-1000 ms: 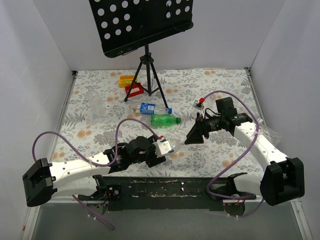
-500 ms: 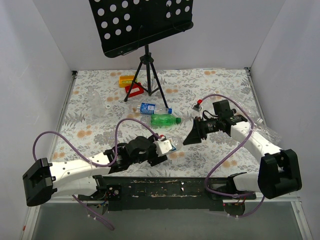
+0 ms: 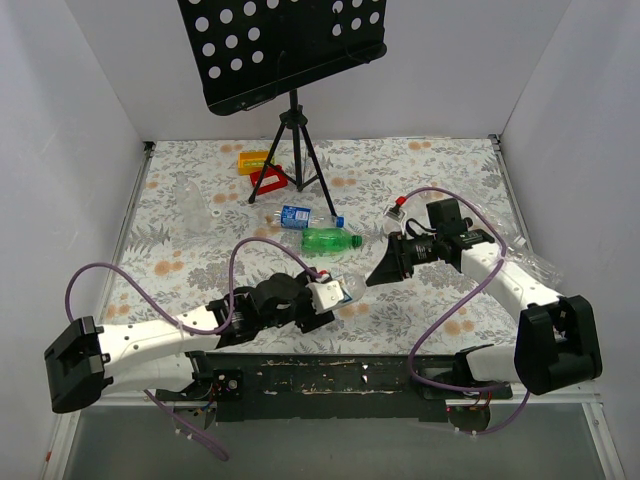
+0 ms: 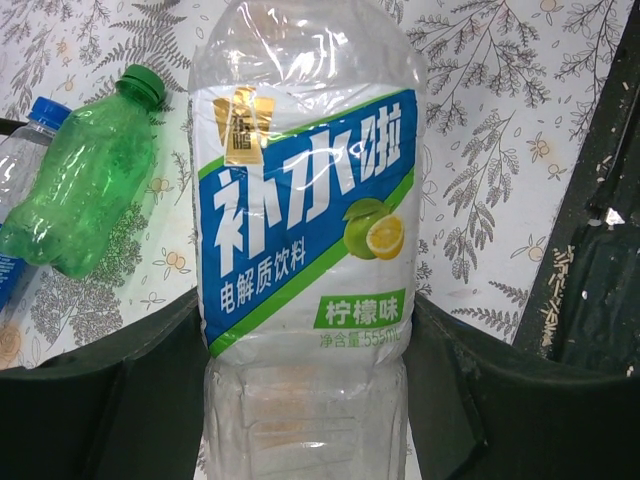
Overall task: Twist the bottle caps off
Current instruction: Unscrew the bottle cap from the plastic bottle.
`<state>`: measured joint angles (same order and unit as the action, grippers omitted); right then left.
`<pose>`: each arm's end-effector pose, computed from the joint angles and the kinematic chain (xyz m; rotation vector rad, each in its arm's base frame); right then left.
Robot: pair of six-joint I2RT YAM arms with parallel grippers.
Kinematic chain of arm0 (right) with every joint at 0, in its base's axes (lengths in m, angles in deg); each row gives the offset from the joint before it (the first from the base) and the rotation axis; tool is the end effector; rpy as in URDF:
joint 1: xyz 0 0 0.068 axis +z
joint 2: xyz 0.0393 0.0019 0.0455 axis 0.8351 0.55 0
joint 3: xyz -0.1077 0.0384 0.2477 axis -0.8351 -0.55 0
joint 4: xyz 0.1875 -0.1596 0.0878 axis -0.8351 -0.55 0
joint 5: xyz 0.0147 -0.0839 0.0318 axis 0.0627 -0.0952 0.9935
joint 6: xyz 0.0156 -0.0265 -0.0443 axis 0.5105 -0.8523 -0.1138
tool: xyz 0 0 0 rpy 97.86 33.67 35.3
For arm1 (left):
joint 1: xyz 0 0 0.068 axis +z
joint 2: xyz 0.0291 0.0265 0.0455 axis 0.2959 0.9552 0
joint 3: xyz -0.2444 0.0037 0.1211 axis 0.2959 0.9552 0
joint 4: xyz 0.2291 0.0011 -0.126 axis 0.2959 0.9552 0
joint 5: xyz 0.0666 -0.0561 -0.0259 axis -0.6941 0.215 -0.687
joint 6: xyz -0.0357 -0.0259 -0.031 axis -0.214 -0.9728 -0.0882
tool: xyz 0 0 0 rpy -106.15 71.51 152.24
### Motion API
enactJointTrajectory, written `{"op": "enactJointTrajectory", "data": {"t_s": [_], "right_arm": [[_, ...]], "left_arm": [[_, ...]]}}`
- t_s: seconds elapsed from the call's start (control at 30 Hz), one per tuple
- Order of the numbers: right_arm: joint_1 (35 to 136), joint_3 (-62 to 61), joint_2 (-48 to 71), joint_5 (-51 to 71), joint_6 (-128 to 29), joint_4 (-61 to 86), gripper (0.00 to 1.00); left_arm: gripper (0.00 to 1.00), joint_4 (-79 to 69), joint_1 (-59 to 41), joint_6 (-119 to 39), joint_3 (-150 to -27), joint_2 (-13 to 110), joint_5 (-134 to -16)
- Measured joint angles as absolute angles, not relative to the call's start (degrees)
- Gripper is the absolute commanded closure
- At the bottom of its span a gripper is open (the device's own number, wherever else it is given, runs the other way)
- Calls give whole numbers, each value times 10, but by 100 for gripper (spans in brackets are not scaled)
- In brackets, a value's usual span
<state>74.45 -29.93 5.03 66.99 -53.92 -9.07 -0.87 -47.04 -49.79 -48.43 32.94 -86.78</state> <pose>0.2297 0.1076 0.2357 -0.8000 2.1463 1.5300 0.1011 -0.2040 0.2245 0.7713 2.0691 -0.8074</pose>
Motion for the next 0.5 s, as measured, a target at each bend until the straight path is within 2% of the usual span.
{"op": "enactJointTrajectory", "data": {"t_s": [0.07, 0.17, 0.33, 0.5], "right_arm": [[743, -301, 49, 676, -536, -90, 90], [742, -301, 47, 680, -547, -90, 99], [742, -293, 39, 703, -653, -151, 99], [764, -234, 37, 710, -898, -294, 99]], "left_arm": [[100, -10, -470, -498, -482, 326, -866], [100, -9, -470, -501, -480, 323, -865], [100, -2, -462, -526, -480, 313, -823], [100, 12, -385, -575, -480, 281, -661]]}}
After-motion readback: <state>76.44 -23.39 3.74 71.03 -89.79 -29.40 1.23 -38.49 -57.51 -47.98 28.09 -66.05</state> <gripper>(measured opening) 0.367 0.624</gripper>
